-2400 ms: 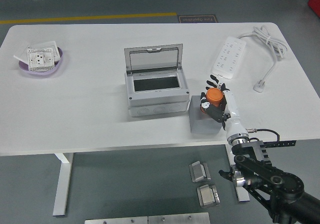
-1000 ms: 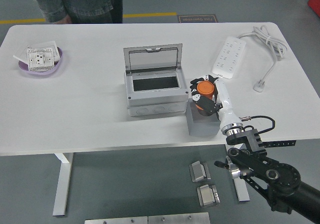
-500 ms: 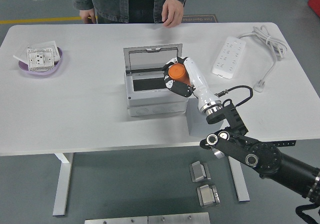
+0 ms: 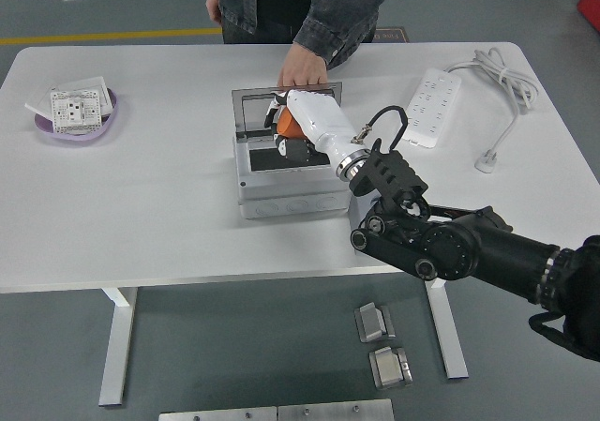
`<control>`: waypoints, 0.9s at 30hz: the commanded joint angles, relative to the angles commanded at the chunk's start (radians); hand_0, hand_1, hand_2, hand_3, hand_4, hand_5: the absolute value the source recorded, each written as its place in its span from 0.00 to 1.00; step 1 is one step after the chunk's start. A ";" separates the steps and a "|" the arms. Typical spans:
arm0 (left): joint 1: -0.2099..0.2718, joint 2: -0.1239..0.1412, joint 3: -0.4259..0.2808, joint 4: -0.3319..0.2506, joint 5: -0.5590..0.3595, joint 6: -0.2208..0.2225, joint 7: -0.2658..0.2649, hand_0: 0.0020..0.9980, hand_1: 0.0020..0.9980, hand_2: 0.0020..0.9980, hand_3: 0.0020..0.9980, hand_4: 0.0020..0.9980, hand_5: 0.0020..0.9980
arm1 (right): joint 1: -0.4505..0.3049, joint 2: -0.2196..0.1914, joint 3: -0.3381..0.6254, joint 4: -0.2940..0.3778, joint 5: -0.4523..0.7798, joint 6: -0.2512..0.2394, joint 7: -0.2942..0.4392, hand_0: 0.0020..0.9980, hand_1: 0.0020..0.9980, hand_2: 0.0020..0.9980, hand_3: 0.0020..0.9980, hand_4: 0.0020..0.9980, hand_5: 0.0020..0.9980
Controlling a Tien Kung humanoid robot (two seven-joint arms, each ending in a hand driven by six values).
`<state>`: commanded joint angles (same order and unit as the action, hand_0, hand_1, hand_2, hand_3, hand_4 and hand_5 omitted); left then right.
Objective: Pick up the cylinder from the cube,place it in the box,flap close box
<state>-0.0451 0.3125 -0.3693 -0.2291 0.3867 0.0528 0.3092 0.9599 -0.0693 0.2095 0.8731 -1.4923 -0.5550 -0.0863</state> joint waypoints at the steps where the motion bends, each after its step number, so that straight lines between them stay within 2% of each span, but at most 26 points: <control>1: -0.001 0.000 0.001 0.000 0.000 0.000 0.000 0.74 0.74 0.70 0.83 0.72 0.41 | 0.015 0.008 -0.022 -0.021 0.009 0.005 0.003 0.04 0.19 0.24 0.19 0.00 0.00; 10: -0.005 0.002 0.005 0.000 0.001 0.000 0.000 0.73 0.74 0.70 0.83 0.72 0.41 | 0.068 0.056 -0.129 -0.118 0.068 0.035 0.030 0.07 0.21 0.25 0.19 0.00 0.00; 11: -0.006 0.002 0.006 0.000 0.001 0.000 0.000 0.73 0.74 0.70 0.83 0.72 0.41 | 0.070 0.061 -0.136 -0.128 0.073 0.037 0.033 0.13 0.27 0.28 0.22 0.00 0.00; 15: -0.006 0.002 0.007 0.000 0.000 0.000 0.000 0.73 0.74 0.70 0.83 0.72 0.41 | 0.073 0.069 -0.158 -0.175 0.074 0.052 0.042 0.13 0.27 0.28 0.22 0.00 0.00; 16: -0.006 0.002 0.008 0.000 0.000 0.000 0.000 0.73 0.74 0.70 0.83 0.72 0.41 | 0.074 0.069 -0.163 -0.185 0.067 0.059 0.042 0.25 0.36 0.37 0.31 0.19 0.00; 21: -0.008 0.003 0.008 -0.001 0.000 0.000 0.000 0.73 0.74 0.70 0.83 0.72 0.41 | 0.079 0.069 -0.190 -0.216 0.024 0.091 0.035 0.25 0.36 0.37 0.31 0.19 0.00; 22: -0.009 0.003 0.007 -0.001 0.001 0.000 -0.001 0.73 0.74 0.70 0.83 0.72 0.41 | 0.079 0.069 -0.190 -0.221 0.016 0.097 0.035 0.49 0.52 0.54 0.62 0.43 0.00; 27: -0.012 0.003 0.008 -0.002 0.001 0.000 -0.001 0.73 0.74 0.70 0.83 0.72 0.41 | 0.077 0.069 -0.174 -0.238 -0.013 0.122 0.035 0.49 0.52 0.54 0.62 0.43 0.00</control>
<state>-0.0573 0.3153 -0.3608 -0.2308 0.3879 0.0529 0.3085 1.0367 0.0000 0.0354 0.6353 -1.5052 -0.4327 -0.0511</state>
